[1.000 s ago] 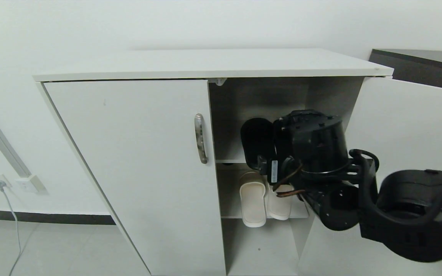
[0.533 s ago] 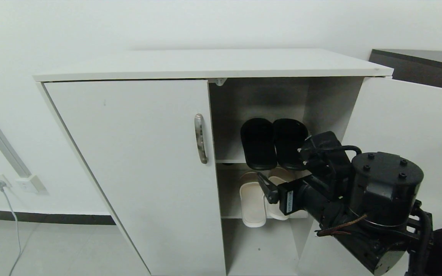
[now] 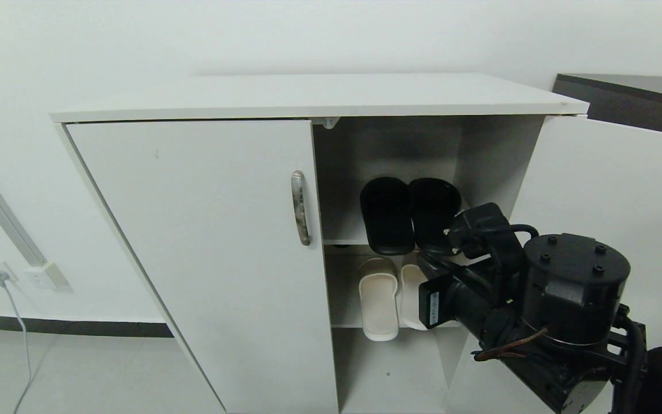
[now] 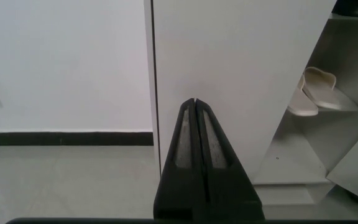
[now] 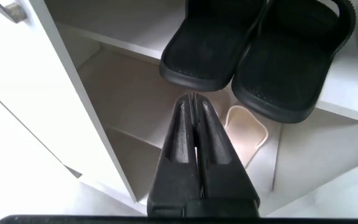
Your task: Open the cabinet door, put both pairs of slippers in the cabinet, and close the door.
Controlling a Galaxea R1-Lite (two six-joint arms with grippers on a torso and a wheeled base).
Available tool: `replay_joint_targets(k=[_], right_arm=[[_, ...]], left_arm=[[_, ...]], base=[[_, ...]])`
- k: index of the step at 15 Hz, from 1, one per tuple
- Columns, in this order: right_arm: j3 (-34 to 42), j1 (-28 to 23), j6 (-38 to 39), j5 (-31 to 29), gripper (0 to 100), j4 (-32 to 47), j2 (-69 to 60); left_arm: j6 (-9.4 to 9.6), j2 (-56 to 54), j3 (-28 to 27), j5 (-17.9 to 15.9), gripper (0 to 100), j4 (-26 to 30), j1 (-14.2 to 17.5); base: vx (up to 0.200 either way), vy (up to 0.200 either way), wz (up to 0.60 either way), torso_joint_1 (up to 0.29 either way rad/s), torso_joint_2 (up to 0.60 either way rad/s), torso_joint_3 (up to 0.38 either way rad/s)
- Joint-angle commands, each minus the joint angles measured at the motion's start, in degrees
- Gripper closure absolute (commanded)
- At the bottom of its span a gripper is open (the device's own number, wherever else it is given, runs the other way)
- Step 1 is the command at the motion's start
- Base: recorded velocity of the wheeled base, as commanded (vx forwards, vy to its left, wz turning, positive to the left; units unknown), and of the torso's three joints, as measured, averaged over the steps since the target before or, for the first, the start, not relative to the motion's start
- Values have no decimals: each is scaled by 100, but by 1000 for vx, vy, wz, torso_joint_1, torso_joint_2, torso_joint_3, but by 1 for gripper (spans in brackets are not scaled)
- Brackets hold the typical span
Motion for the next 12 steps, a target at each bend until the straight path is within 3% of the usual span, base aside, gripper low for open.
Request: replay_joint_targets(k=[1,5,12], right_arm=[[2,3,4,-1,100,-2,119],[19,3,13,-1,100,-2,137],[37,3,13,-1,100,-2,137]], left_arm=[[-1,9,1,-5,100,-1,0],[-1,0,1,-5,100,-1,0],[-1,0,1,-5,100,-1,0]], base=[[0,0,0,0,0,0],[0,0,0,0,0,0],[-200,0,0,2,2,4]])
